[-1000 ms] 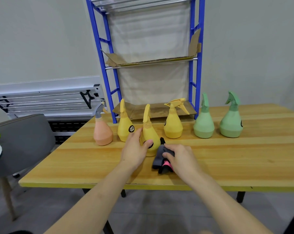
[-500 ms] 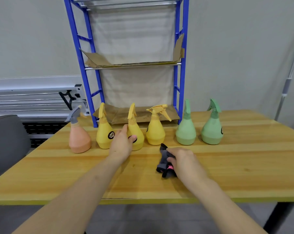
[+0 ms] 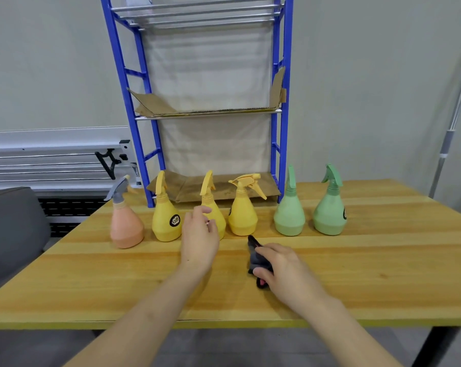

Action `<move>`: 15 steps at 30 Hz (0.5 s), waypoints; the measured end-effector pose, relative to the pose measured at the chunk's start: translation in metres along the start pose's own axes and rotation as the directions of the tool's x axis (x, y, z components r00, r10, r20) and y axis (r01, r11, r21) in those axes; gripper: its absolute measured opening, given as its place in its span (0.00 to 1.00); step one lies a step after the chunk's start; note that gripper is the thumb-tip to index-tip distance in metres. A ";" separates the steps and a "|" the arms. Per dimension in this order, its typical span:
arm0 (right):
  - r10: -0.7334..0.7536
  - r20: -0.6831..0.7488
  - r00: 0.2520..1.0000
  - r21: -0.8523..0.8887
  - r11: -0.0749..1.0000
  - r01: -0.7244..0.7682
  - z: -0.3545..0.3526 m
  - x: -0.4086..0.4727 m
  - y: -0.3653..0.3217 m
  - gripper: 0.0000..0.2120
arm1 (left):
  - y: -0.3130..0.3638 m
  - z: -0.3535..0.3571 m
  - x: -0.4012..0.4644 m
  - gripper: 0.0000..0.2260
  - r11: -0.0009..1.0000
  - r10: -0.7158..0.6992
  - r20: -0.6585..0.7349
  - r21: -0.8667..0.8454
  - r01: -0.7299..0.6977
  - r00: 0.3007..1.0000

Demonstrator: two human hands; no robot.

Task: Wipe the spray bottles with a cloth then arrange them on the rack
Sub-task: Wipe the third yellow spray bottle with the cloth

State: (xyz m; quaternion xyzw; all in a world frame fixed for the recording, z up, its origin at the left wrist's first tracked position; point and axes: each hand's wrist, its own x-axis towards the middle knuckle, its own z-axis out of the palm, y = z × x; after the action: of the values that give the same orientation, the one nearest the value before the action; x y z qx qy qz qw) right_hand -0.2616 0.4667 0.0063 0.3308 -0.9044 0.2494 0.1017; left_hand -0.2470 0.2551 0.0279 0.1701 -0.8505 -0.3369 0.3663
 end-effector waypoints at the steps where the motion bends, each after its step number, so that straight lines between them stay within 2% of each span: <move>1: 0.009 -0.011 1.000 -0.005 1.000 -0.009 0.000 0.001 0.002 0.22 | 0.009 0.000 -0.001 0.11 0.999 0.032 0.006 -0.006 -0.032 0.999; 7: 0.066 -0.061 0.996 -0.031 0.997 -0.068 -0.002 0.002 0.018 0.19 | 0.055 0.011 0.026 0.10 0.959 0.280 0.025 0.031 -0.281 0.960; 11: 0.059 -0.060 0.996 -0.052 0.997 -0.062 0.002 0.002 0.019 0.17 | 0.088 0.016 0.065 0.15 0.941 0.293 0.118 0.140 -0.308 0.949; 15: 0.057 -0.069 0.996 -0.064 0.996 -0.062 0.000 0.004 0.017 0.15 | 0.100 0.022 0.096 0.19 0.879 0.241 0.310 0.331 -0.342 0.920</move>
State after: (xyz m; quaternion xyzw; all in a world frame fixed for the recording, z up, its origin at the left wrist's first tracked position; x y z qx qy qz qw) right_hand -0.2755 0.4755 0.0016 0.2916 -0.9176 0.2335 0.1356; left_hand -0.3322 0.2854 0.1356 0.0610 -0.9557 -0.1259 0.2589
